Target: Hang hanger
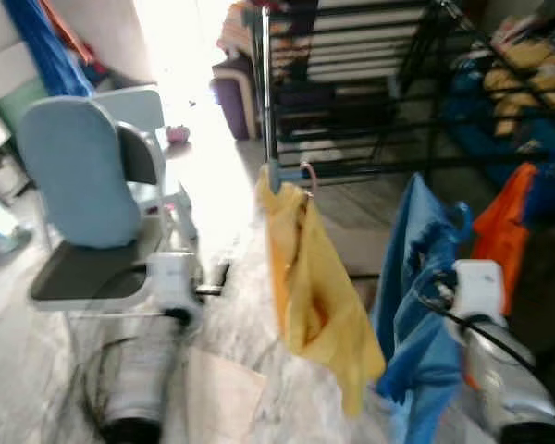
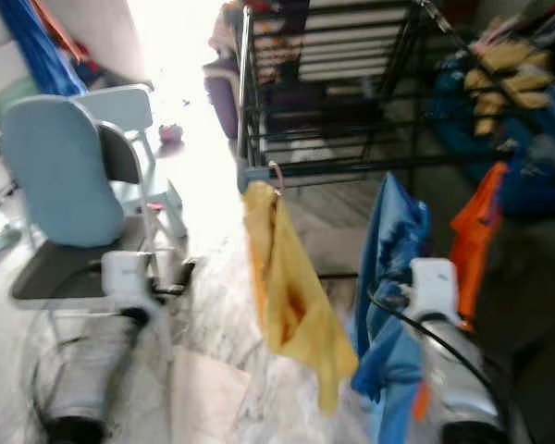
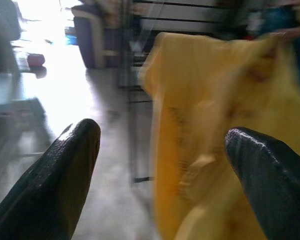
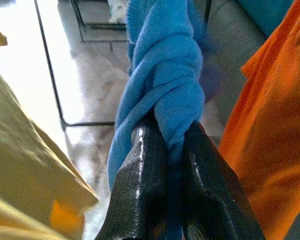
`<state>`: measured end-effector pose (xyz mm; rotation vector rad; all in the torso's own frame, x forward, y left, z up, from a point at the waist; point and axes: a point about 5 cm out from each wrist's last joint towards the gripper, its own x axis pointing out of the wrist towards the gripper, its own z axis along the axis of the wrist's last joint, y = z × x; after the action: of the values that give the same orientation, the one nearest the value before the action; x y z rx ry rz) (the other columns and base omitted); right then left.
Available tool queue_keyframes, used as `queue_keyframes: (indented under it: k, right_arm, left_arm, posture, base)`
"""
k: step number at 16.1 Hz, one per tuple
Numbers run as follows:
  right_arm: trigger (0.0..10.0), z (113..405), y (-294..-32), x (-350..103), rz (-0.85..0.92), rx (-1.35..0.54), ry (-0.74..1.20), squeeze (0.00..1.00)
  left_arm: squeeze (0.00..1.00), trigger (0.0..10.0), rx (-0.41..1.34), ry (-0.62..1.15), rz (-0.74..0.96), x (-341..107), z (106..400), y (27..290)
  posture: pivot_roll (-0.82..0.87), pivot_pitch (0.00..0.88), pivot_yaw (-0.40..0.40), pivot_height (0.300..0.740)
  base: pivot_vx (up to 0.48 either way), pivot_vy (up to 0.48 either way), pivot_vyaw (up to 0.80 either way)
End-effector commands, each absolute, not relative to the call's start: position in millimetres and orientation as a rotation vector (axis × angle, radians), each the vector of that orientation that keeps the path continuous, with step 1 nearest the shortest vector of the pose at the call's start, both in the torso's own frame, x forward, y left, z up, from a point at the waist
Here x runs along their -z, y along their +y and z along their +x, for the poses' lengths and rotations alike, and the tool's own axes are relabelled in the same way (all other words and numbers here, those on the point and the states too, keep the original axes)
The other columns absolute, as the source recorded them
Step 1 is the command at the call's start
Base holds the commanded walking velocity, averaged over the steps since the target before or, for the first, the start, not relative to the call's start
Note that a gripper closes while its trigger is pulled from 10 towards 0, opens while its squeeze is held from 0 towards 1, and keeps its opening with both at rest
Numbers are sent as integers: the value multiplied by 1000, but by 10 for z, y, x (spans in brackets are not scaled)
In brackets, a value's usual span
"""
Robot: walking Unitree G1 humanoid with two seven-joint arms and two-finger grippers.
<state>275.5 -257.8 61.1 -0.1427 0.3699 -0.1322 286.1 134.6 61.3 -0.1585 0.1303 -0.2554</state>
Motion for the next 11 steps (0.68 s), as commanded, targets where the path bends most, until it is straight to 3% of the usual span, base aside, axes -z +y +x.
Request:
queue_keyframes:
  k: [1,8,11]
  right_arm:
    - [10000,2848,-2493,-757,-146,93,299,0]
    - [10000,2957,-2500,-850,-181,73,272,0]
    - [10000,3041,-2561,-912,-195,73,273,0]
  left_arm:
    - [0,10000,230,127,-136,-625,2871,1451]
    - [0,10000,236,128,-139,-628,2882,1437]
    - [0,10000,219,130,-123,-621,2882,1439]
  posture:
    - [-213,0,68,740]
    - [-212,0,69,740]
    - [-209,0,67,740]
  base:
    - [409,0,0]
    - [407,0,0]
    - [84,0,0]
